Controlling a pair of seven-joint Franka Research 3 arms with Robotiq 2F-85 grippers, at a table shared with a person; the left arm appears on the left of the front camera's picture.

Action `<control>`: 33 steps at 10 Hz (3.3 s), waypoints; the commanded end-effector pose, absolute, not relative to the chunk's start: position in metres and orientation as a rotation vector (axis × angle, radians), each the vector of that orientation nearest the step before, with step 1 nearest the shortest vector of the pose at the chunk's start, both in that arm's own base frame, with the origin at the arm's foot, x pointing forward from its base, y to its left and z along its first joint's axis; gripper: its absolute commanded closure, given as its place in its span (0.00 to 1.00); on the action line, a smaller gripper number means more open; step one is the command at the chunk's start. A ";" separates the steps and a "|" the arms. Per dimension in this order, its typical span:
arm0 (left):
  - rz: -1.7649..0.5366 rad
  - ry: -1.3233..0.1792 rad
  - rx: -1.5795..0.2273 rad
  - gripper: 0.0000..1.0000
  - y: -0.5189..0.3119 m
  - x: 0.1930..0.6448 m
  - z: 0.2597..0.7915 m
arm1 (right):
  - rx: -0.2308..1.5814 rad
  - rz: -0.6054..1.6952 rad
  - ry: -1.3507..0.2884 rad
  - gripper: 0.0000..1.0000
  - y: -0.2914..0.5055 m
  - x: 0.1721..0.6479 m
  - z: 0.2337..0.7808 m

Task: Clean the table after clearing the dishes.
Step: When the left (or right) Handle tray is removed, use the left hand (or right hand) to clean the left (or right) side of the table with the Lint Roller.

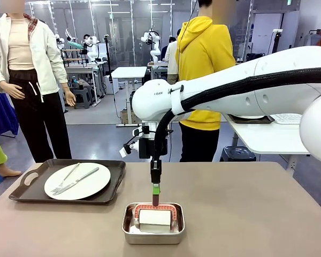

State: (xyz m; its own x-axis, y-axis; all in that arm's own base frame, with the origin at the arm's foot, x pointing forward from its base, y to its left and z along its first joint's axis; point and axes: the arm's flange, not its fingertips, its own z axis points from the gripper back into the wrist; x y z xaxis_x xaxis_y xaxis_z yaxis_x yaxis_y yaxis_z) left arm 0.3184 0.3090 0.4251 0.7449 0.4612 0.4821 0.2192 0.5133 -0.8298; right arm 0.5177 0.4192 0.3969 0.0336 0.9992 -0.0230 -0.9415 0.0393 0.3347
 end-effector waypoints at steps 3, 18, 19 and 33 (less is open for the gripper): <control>0.152 -0.757 -1.055 0.00 0.310 0.316 0.427 | 0.262 1.480 0.242 1.00 0.390 0.459 0.447; 0.152 -0.757 -1.055 0.00 0.310 0.316 0.427 | 0.509 0.165 -0.117 1.00 0.133 0.425 0.488; 0.152 -0.757 -1.055 0.00 0.310 0.316 0.427 | 0.509 0.165 -0.117 1.00 0.133 0.425 0.488; 0.152 -0.757 -1.055 0.00 0.310 0.316 0.427 | 0.627 -0.026 -0.069 0.78 0.117 0.555 0.369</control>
